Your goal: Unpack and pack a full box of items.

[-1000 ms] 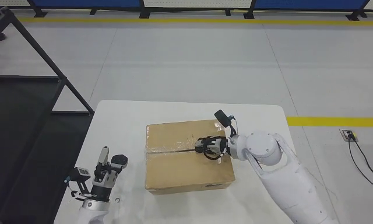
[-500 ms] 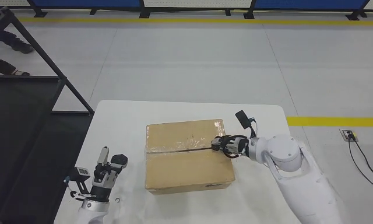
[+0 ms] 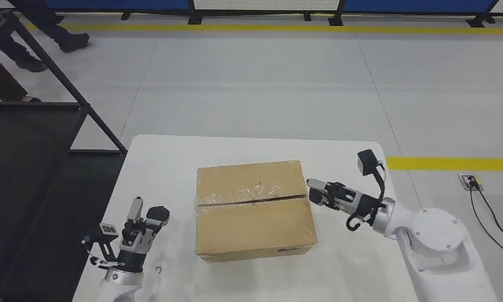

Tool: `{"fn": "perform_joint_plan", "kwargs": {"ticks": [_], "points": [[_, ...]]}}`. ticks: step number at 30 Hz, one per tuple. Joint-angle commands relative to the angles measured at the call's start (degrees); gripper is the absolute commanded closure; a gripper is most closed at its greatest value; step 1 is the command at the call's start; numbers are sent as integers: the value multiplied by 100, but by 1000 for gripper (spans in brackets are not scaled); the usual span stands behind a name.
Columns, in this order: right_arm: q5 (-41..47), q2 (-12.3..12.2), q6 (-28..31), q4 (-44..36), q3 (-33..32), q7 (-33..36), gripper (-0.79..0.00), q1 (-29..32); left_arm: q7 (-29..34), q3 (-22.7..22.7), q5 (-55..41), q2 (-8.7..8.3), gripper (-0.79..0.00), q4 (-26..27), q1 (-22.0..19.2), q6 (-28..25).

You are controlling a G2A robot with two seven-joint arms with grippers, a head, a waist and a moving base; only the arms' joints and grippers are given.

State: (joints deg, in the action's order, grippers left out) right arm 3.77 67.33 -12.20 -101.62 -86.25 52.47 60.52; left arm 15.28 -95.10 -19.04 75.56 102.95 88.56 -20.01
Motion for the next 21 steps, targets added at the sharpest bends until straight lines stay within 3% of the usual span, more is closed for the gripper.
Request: {"fn": "perform_joint_plan", "kwargs": {"ticks": [1,6,7,12,21], "points": [[157,-7,202,-138,-118,-161,-785,184,80,-22,-14,-7,-785,39,30,-20],[370,-14,367,-257,-214,-310,-785,375,241,-77,-46,-23,-785,124,82,-38],[373,-14,372,-261,-217,-315,-699,379,242,-77,-48,-23,-784,125,82,-39],[370,-14,367,-257,-214,-310,-782,375,241,-77,-46,-23,-784,124,82,-39],[370,-14,367,-257,-214,-310,-784,375,240,-77,-46,-23,-784,124,82,-38]]}}
